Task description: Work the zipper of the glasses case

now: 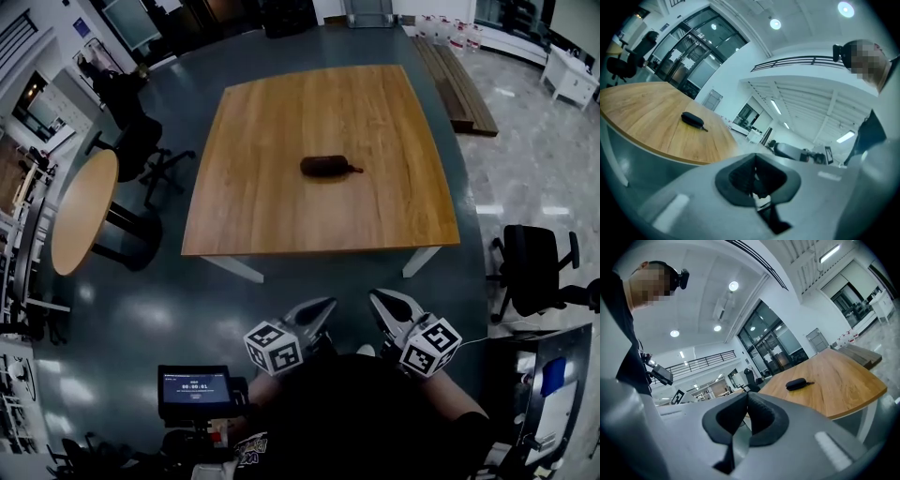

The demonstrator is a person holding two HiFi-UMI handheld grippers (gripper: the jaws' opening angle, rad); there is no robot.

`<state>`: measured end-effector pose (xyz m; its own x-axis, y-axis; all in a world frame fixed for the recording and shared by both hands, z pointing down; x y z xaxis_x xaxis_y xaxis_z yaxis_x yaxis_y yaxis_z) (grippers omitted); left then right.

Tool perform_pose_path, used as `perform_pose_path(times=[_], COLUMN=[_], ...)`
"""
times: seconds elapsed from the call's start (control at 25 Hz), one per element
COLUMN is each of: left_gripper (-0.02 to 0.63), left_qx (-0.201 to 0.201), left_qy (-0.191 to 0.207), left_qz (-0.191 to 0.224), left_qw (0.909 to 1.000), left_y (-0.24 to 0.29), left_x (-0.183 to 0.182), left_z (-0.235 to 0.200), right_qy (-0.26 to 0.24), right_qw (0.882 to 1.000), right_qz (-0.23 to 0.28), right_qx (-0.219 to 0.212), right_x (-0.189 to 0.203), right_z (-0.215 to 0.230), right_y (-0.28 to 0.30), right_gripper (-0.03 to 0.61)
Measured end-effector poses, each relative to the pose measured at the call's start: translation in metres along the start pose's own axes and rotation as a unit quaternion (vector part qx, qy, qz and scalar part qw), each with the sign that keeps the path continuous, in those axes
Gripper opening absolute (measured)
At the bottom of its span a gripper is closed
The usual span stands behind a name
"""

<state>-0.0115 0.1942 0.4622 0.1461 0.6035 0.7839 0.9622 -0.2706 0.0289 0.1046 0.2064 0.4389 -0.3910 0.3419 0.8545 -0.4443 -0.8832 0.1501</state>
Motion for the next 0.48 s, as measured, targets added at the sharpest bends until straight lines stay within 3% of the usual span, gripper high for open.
perform_pose_path(times=[0.24, 0.28, 0.48], left_gripper=[0.000, 0.000, 0.000], left_qx=[0.015, 0.016, 0.030], left_qy=[-0.014, -0.017, -0.022], left_qz=[-0.008, -0.003, 0.009], left_qw=[0.9998, 0.9997, 0.9993], left_y=[0.005, 0.007, 0.016], left_x=[-0.027, -0.037, -0.088], left_z=[-0.050, -0.062, -0.122], right_qy=[0.004, 0.002, -0.039], right_qw=[0.999, 0.999, 0.998], right_qz=[0.006, 0.007, 0.008], right_qx=[0.031, 0.036, 0.056], right_x=[-0.010, -0.015, -0.036], right_z=[0.017, 0.021, 0.038], right_y=[0.049, 0.060, 0.126], right_gripper=[0.009, 0.033, 0.040])
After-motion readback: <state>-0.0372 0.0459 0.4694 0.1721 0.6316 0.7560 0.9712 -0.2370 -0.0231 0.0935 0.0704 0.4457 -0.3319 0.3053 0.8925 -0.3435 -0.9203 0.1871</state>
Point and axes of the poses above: the fingertips, and each gripper's own axes: y forward along the fingers, z to its right, x out of its underside, the point moved 3 cm from there along -y, backward along the fingers, and after that the axes turned 13 degrees about x, right-handed, at the moved point
